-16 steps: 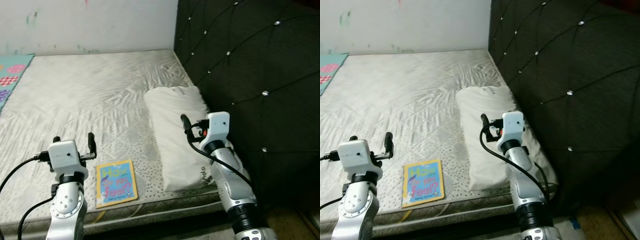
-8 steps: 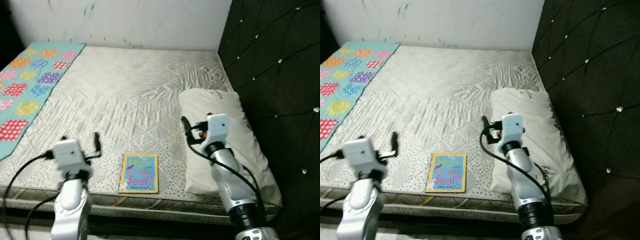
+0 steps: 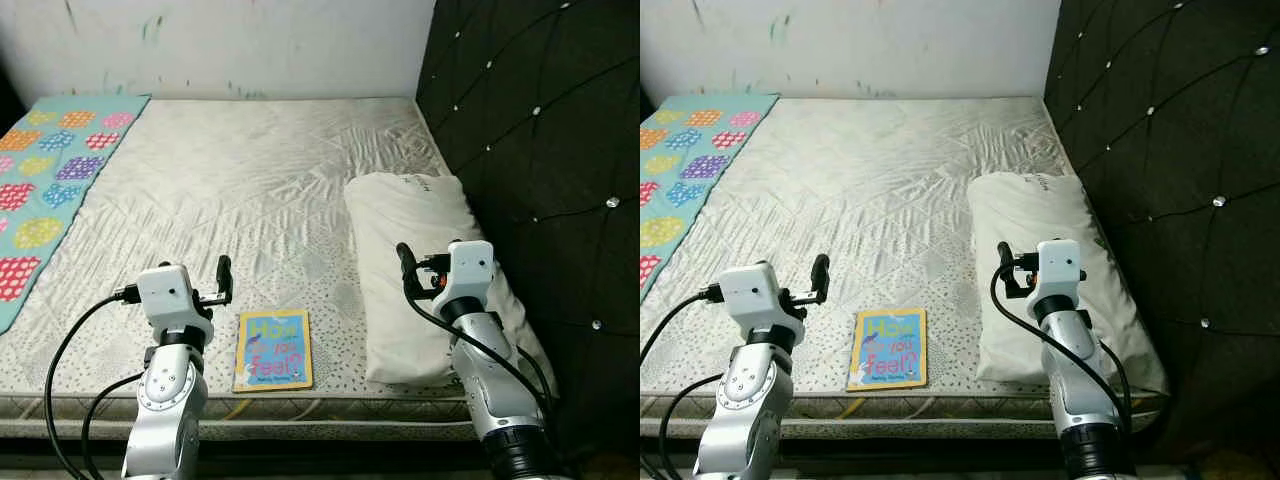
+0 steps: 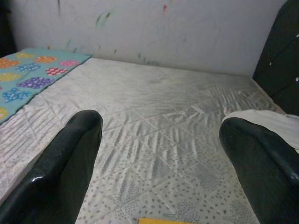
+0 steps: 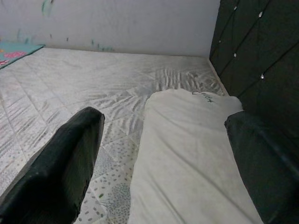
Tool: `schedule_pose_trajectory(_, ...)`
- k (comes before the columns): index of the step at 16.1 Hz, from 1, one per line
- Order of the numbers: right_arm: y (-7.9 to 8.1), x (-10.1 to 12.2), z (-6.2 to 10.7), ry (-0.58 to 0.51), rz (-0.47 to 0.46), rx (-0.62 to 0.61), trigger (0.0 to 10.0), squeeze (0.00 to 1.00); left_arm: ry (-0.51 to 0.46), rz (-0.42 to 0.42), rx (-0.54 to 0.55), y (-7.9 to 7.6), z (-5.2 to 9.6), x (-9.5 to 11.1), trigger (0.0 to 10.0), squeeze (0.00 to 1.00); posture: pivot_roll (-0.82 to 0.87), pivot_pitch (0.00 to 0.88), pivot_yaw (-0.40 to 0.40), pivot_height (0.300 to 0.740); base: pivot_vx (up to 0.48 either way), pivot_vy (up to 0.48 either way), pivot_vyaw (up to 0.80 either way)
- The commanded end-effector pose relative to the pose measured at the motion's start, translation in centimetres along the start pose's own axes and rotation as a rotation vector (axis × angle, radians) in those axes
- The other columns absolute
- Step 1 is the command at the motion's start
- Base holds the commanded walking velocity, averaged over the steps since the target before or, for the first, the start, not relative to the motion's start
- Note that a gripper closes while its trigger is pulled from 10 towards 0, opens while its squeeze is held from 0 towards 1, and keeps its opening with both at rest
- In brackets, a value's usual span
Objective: Clean up the room
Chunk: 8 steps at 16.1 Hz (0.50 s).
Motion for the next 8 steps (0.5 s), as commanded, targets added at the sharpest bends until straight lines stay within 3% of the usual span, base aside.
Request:
schedule_pose_trajectory(1, 0.51, 0.7, -0.06, -0.019, -0.002, 0.012, 10.0, 0.0, 0.017, 0.0, 0.007, 0.18, -0.08, -0.29, 10.0, 0.0, -0.04, 0.0, 0.0, 0.74, 0.0, 0.281, 0.0)
schedule_pose_trajectory(8, 0.03, 0.25, 0.63, 0.0, 0.002, -0.012, 10.0, 0.0, 0.03, 0.007, 0.011, 0.27, 0.11, -0.67, 10.0, 0.0, -0.04, 0.0, 0.004, 0.74, 0.0, 0.375, 0.0)
Point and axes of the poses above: a point about 5 cm out from each wrist's last joint towards the gripper, its own z axis pointing back from the gripper into the wrist, its own x axis along the axis of the wrist's last joint, y = z × x, the point moved 3 cm from there along -z, pointing out of the wrist towards the gripper, and after that the axes turned 4 degrees about z, right-handed, at the moved point
